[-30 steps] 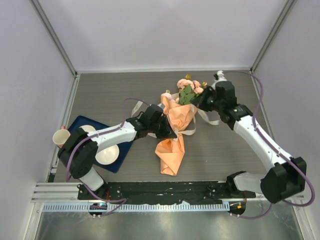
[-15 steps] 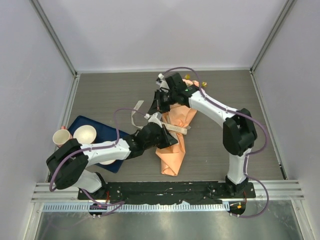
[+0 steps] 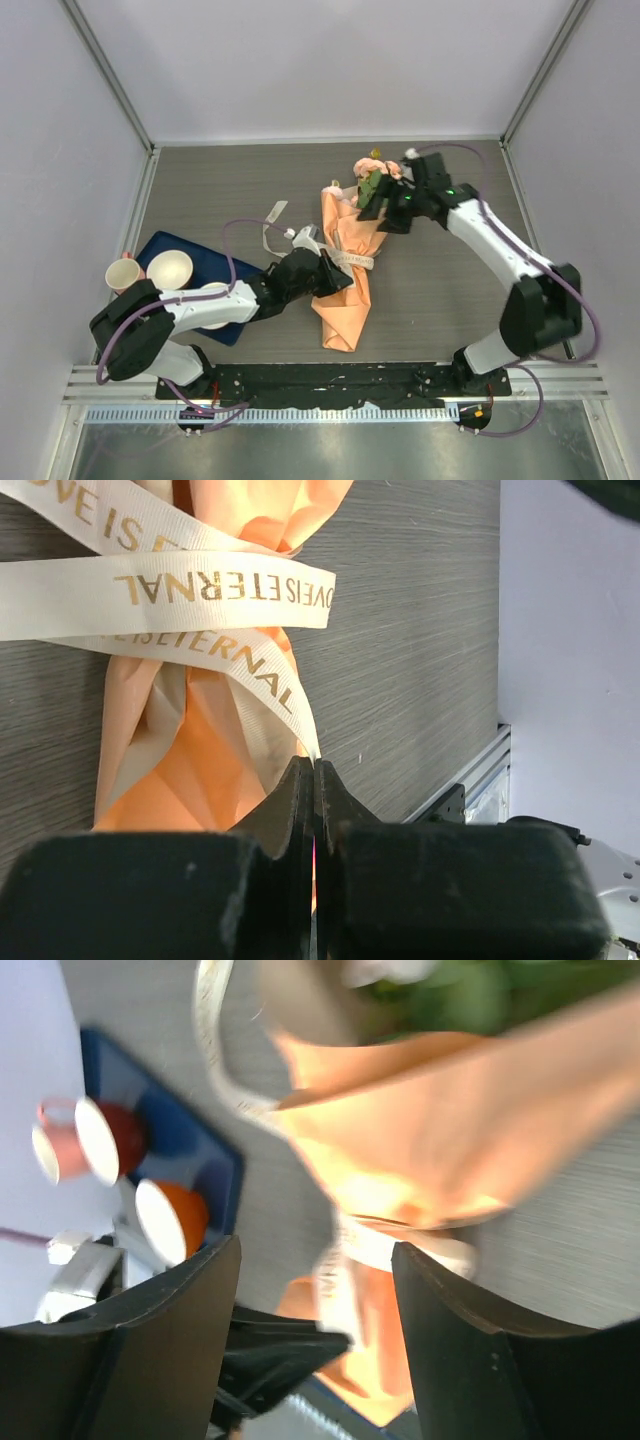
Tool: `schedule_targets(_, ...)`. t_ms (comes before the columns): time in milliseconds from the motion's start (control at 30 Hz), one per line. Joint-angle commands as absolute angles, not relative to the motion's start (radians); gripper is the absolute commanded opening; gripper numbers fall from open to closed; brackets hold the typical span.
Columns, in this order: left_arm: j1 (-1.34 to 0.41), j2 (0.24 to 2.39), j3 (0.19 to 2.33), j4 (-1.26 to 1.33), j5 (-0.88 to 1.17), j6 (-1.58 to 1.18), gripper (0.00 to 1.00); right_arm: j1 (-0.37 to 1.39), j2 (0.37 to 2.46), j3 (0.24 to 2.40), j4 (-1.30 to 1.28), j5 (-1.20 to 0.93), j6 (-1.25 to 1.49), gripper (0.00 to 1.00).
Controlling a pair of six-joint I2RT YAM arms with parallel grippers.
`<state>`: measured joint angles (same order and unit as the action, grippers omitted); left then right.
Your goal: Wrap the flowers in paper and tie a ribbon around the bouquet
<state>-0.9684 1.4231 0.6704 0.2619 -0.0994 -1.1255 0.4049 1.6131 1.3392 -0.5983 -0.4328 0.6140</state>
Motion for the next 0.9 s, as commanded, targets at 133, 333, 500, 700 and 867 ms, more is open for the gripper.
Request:
schedule_targets(133, -0.968, 1.460, 0.782, 0.230, -0.035, -1.150, 0.00, 0.267, 1.273, 0.801, -0.166, -0.325, 0.896, 0.65)
schedule_targets(333, -0.962, 1.454, 0.804, 0.175, -0.029, -1.163, 0.00, 0.267, 1.289, 0.677, 0.023, -0.337, 0.864, 0.38)
schedule_targets(500, -0.956, 1.453, 0.792, 0.167, -0.029, -1.181, 0.00, 0.271, 1.315, 0.661, 0.083, -0.379, 0.856, 0.47)
schedule_targets(700, -0.954, 1.454, 0.785, 0.144, -0.034, -1.186, 0.00, 0.299, 1.408, 0.702, 0.065, -0.473, 0.783, 0.52)
schedule_targets(867, -0.951, 1.453, 0.801, 0.126, -0.017, -1.175, 0.00, 0.351, 1.430, 0.732, 0.052, -0.498, 0.733, 0.51)
